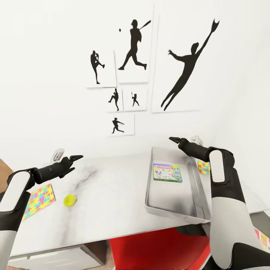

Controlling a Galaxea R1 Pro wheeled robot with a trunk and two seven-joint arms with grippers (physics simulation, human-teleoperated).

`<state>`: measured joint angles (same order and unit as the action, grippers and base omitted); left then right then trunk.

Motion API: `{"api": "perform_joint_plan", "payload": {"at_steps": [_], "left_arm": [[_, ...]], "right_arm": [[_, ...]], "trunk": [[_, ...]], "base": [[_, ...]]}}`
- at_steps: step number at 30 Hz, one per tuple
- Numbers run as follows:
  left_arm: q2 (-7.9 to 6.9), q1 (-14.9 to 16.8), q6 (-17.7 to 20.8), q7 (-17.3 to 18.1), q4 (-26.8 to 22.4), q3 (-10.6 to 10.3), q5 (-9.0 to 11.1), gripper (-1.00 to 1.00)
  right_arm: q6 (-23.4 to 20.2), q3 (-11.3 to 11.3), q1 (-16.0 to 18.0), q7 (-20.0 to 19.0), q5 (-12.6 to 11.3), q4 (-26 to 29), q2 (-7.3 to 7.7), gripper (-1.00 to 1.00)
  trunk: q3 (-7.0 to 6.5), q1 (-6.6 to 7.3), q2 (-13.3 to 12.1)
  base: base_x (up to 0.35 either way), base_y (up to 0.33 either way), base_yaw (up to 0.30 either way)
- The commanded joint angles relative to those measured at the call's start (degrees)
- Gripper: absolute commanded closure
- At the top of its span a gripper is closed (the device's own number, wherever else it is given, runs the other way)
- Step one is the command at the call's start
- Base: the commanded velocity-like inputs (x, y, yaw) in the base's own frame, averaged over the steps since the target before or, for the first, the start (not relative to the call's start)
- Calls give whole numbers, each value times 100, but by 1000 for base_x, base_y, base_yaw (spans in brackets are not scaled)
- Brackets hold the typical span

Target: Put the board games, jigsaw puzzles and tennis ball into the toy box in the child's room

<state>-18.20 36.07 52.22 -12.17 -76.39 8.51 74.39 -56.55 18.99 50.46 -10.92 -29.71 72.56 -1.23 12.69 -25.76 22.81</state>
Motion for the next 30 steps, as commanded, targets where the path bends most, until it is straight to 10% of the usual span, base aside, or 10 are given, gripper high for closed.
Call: {"api": "perform_joint_plan", "payload": {"at_steps": [1,30], "left_arm": [[0,5,22,-56,-17,0,58,-100],[0,5,24,-52,-62,-9,58,-100]], "right_arm": [[-31,19,7,-55,56,2,-7,-100],[-31,14,7,-33,61,3,-9,-100]], "trunk": [[2,-2,11],[-268,-2,11]], "base": [[-192,0,0],[-299,0,0]]}}
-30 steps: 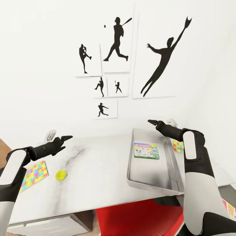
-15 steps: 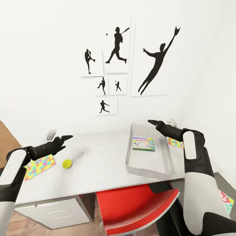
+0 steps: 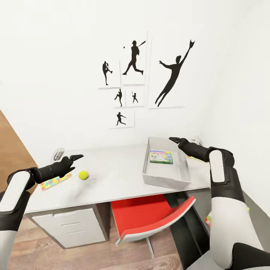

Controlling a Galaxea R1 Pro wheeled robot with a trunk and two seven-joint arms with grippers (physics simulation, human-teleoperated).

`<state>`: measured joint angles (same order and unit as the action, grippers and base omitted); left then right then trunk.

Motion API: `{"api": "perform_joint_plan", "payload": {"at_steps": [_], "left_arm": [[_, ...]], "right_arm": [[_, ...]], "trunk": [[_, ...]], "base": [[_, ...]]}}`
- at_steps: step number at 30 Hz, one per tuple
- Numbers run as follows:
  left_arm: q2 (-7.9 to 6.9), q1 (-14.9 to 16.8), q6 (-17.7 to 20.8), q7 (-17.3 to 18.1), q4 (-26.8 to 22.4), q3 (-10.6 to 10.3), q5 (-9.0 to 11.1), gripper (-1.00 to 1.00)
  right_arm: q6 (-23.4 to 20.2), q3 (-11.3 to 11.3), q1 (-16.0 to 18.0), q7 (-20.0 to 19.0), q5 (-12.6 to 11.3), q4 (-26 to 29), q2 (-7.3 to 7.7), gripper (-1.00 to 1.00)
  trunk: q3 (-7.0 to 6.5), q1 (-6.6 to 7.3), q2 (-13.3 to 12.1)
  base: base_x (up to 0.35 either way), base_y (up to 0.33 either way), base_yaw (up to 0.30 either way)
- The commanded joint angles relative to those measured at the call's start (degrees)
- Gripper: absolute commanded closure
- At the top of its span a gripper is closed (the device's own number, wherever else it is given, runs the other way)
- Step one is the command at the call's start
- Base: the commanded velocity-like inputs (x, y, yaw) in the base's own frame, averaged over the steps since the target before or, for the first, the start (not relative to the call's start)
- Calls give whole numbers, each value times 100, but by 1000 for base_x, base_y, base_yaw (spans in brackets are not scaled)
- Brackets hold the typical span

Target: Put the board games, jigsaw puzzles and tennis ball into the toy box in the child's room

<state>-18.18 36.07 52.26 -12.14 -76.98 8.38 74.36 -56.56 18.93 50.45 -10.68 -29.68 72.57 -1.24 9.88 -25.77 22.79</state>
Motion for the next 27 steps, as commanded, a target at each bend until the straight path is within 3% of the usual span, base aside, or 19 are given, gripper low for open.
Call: {"api": "perform_joint_plan", "payload": {"at_steps": [1,14,27], "left_arm": [[-1,5,20,-54,-3,4,61,-100],[-1,5,17,-59,-2,7,61,-100],[7,5,13,-54,0,-3,64,-100]], "right_arm": [[-31,21,8,-58,58,2,-8,-100],[-31,17,8,-57,57,3,-8,-100],[-39,16,2,-67,58,3,16,-100]], "trunk": [[3,-1,13],[-85,-1,13],[-111,-1,13]], "base": [[-328,0,0],[-310,0,6],[-79,0,-32]]}}
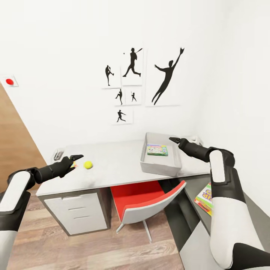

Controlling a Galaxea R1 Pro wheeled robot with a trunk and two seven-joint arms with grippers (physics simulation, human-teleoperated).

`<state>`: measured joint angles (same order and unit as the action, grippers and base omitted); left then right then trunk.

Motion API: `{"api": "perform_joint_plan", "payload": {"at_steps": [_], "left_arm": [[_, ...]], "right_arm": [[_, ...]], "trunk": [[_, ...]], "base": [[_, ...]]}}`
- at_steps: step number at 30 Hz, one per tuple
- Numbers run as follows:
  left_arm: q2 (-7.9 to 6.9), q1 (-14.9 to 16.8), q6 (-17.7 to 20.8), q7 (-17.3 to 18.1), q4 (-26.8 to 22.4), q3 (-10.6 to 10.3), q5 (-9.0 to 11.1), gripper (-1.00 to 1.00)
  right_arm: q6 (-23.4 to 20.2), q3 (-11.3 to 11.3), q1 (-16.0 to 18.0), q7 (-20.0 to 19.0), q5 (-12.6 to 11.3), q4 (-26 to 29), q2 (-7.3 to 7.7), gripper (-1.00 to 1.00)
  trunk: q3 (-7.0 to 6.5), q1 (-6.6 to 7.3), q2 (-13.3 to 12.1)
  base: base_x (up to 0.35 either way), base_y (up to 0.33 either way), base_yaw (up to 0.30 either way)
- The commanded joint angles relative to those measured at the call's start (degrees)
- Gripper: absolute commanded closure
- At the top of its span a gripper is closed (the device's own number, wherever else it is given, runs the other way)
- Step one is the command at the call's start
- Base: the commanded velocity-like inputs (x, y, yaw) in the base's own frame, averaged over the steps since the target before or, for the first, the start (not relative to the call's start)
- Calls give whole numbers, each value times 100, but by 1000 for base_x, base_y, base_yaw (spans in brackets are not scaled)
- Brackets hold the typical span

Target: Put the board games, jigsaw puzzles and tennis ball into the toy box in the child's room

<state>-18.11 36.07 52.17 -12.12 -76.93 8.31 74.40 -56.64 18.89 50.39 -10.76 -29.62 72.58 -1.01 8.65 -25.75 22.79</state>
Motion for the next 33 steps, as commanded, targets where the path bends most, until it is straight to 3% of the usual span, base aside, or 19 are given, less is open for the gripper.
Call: {"api": "perform_joint_plan", "payload": {"at_steps": [1,2,3,4,8,11,14,15,16,28,33], "left_arm": [[7,5,21,-55,-10,-10,61,-100],[19,5,23,-55,-15,-30,62,-100],[144,5,22,-54,-26,-147,65,-100],[189,5,21,-52,-27,-176,65,-100],[291,5,21,-49,-27,-229,65,-100],[528,5,21,-46,-26,-336,63,-100],[633,5,21,-46,-25,-395,61,-100],[673,5,21,-45,-27,-422,60,-100],[770,5,21,-45,-30,-480,59,-100],[963,5,21,-50,-344,-624,57,-100],[1136,5,19,-51,-441,-824,57,-100]], "right_arm": [[-34,21,-1,-60,52,2,24,-100],[-37,23,-21,-61,52,2,59,-100],[-44,25,-215,-64,76,2,251,-100],[-43,26,-276,-64,99,2,309,-100],[-42,26,-395,-65,161,2,412,-100],[-40,30,-589,-71,273,6,554,-100],[-40,32,-681,-75,311,9,630,-100],[-40,33,-719,-79,324,11,678,-100],[-40,34,-816,-90,349,15,850,-100],[-33,36,-1218,-121,370,88,1050,-100],[-25,36,-1636,-261,370,187,1077,-100]], "trunk": [[12,-4,13],[12,-4,13],[12,-4,13],[12,-4,13],[11,-4,13],[11,-4,13],[11,-4,13],[11,-4,13],[11,-4,13],[9,-4,13],[6,-4,13]], "base": [[-8,0,-76],[-6,0,-112],[-3,0,-211],[-2,0,-225],[-2,0,-238],[-1,0,-259],[0,0,-270],[0,0,-274],[0,0,-277],[0,0,-280],[0,0,-281]]}}
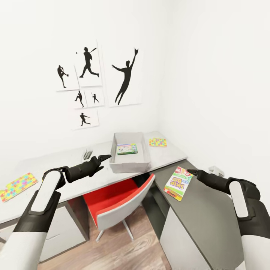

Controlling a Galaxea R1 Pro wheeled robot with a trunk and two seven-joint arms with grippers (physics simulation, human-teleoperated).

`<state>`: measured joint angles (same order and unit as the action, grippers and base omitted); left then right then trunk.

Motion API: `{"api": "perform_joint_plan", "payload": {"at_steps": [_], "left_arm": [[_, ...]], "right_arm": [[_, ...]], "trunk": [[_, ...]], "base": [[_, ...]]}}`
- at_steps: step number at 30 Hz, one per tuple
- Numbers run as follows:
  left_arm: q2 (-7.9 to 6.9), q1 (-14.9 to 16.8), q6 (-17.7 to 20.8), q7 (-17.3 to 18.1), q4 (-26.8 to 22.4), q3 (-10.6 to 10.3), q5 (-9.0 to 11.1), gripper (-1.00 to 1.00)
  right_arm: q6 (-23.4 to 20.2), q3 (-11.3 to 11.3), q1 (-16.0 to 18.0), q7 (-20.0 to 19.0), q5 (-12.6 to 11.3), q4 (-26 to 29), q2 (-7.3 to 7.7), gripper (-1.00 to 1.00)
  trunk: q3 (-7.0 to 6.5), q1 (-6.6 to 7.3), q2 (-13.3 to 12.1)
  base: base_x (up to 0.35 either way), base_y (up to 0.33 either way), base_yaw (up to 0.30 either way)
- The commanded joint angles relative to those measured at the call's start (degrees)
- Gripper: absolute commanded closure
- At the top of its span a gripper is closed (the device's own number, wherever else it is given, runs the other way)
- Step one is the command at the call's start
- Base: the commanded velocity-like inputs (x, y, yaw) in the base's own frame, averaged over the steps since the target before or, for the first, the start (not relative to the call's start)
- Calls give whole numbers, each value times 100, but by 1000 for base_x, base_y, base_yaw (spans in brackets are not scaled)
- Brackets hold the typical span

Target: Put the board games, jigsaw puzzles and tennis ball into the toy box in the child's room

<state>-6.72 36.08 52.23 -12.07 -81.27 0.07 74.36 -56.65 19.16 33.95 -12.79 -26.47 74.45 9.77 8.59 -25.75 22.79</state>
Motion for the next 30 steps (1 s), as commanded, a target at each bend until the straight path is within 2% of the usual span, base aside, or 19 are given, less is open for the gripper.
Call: {"api": "perform_joint_plan", "payload": {"at_steps": [1,2,4,5,8,9,10,11,13,14,16,18,19,24,25,28,29,30], "left_arm": [[74,4,12,-59,-29,-85,61,-100],[74,4,12,-59,-29,-85,61,-100],[247,4,-1,-62,-58,-267,59,-100],[247,4,-1,-62,-58,-267,59,-100],[540,4,-54,-69,-83,-602,46,-100],[540,4,-54,-69,-83,-602,46,-100],[626,4,-71,-71,-88,-729,35,-100],[626,4,-71,-71,-88,-729,35,-100],[750,4,-100,-73,-103,-970,4,-100],[750,4,-100,-73,-103,-970,4,-100],[828,4,-119,-72,-123,-1157,-26,-100],[855,4,-125,-72,-130,-1224,-37,-100],[893,4,-138,-70,-135,-1322,-52,-100],[934,4,-147,-69,-81,-1487,-74,-100],[941,4,-150,-70,-45,-1668,-79,-100],[947,4,-157,-73,23,-1956,-84,-100],[947,4,-157,-73,23,-1956,-84,-100],[946,4,-159,-74,77,-2051,-85,-100]], "right_arm": [[-23,9,-110,-153,54,61,7,-100],[-23,9,-110,-153,54,61,7,-100],[-19,9,-303,-453,54,269,23,-100],[-19,9,-303,-453,54,269,23,-100],[-19,13,-566,-1169,56,583,46,-100],[-19,13,-566,-1169,56,583,46,-100],[-18,16,-636,-1435,59,652,52,-100],[-18,16,-636,-1435,59,652,52,-100],[-18,20,-742,-1874,63,750,63,-100],[-18,20,-742,-1874,63,750,63,-100],[-18,22,-813,-2160,66,812,82,-100],[-19,23,-841,-2263,67,834,90,-100],[-20,24,-894,-2412,69,866,101,-100],[-16,28,-1053,-2572,70,902,113,-100],[-15,44,-1118,-2613,71,914,118,-100],[-14,98,-1174,-2650,71,928,134,-100],[-14,98,-1174,-2650,71,928,134,-100],[-14,131,-1186,-2659,71,932,147,-100]], "trunk": [[12,-4,12],[12,-4,12],[11,-4,12],[11,-4,12],[11,-4,12],[10,-4,12],[10,-4,12],[10,-4,12],[10,-4,12],[10,-4,12],[10,-4,12],[10,-4,12],[10,-4,12],[10,-4,12],[10,-4,12],[10,-4,12],[10,-4,12],[10,-4,12]], "base": [[0,0,-282],[0,0,-282],[0,0,-282],[0,0,-283],[0,0,-283],[0,0,-283],[0,0,-283],[0,0,-283],[0,0,-283],[0,0,-283],[0,0,-283],[0,0,-283],[0,0,-283],[0,0,-283],[0,0,-283],[0,0,-283],[0,0,-283],[0,0,-283]]}}
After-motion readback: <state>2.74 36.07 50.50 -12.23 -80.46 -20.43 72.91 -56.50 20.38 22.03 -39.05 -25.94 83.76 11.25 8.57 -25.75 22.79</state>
